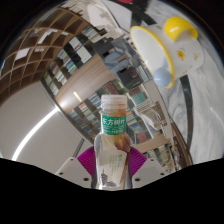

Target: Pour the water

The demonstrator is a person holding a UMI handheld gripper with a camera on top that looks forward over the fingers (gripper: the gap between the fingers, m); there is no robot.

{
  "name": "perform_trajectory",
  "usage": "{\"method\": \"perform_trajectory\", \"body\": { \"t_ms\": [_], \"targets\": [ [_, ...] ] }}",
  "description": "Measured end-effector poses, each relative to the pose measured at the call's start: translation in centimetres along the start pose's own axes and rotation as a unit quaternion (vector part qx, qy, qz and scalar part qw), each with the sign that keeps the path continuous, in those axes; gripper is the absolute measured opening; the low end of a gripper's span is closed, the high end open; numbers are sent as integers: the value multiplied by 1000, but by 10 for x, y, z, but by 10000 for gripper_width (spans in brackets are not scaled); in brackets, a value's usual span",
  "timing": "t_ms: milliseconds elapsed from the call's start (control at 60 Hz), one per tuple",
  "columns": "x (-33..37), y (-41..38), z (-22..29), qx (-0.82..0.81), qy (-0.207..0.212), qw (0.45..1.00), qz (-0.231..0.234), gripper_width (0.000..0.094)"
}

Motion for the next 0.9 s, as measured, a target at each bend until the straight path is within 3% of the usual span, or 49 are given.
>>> {"method": "perform_trajectory", "body": {
  "t_ms": [67,183,333,533,617,733,900],
  "targets": [
    [14,-5,20,-57,15,998,19,400],
    [14,10,33,-54,29,998,6,397],
    [36,3,15,-44,13,999,-9,396],
    [16,-62,-7,271,-18,961,-57,395],
    [6,-117,-2,437,-7,898,-58,399],
    [21,-199,17,655,38,751,-67,399],
    [18,-209,100,827,79,539,-136,398]
  ]
}}
Point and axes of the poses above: the point between the fingertips, and its own axes, seen from behind it with the camera up: y to the right, z up, x backward, against the way the camera looks, the point moved 2 cm from there along x, backward, against the way the camera looks, and after that the axes turned 8 degrees about -x, right-handed, at the moved point
